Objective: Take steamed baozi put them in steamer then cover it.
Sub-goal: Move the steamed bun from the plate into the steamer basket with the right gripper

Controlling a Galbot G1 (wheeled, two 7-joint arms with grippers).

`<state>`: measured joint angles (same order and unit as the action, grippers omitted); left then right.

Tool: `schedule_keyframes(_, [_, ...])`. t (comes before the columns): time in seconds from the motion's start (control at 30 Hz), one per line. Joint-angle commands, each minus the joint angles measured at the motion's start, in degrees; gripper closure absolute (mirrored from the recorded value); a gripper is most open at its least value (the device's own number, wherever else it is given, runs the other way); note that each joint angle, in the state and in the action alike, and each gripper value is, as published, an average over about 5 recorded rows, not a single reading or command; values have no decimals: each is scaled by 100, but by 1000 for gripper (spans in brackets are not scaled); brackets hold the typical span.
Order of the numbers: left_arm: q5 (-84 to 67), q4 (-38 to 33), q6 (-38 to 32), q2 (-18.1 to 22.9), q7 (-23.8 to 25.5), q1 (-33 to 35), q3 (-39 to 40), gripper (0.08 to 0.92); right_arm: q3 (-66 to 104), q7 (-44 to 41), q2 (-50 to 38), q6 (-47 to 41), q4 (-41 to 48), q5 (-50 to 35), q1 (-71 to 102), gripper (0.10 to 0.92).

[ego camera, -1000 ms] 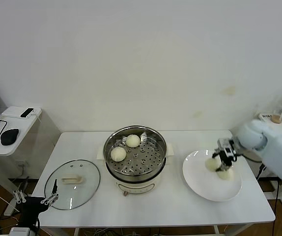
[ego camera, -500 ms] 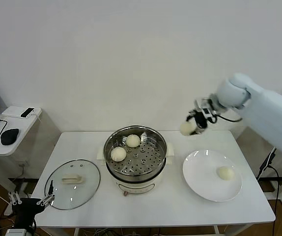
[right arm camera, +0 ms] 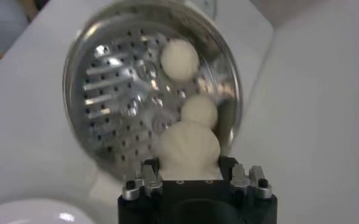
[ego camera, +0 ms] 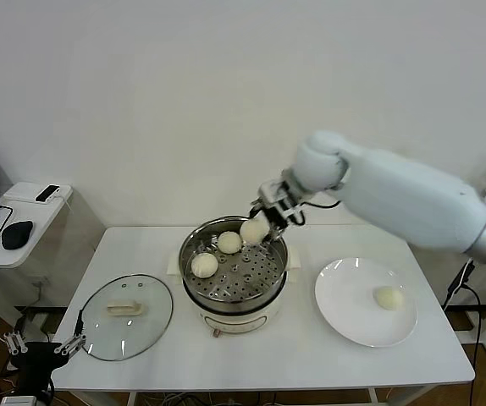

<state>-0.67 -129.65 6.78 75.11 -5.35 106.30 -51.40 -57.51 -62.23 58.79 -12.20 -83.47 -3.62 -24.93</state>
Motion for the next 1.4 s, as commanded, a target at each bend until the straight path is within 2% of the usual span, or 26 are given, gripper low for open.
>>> schedule_keyframes(0.03, [-8, -32, -1, 29, 4, 10, -98, 177, -691, 399, 639, 733, -38, 273, 295, 414])
schedule_keyframes(0.57, [-16, -27, -11, 63, -4, -10, -115, 177, -917, 61, 868, 2022, 95, 1288, 335, 409])
schedule_keyframes(1.07, [-33, 3, -14, 52, -7, -41, -105, 177, -946, -72, 842, 2213, 12, 1311, 352, 395])
schedule_keyframes(1.33, [-34, 9, -13, 26, -8, -61, -120, 177, -728, -83, 704, 2242, 56, 1211, 167, 226])
schedule_keyframes(1.4, [-30, 8, -12, 11, -6, -62, -128, 177, -630, -69, 645, 2210, 92, 1144, 80, 210])
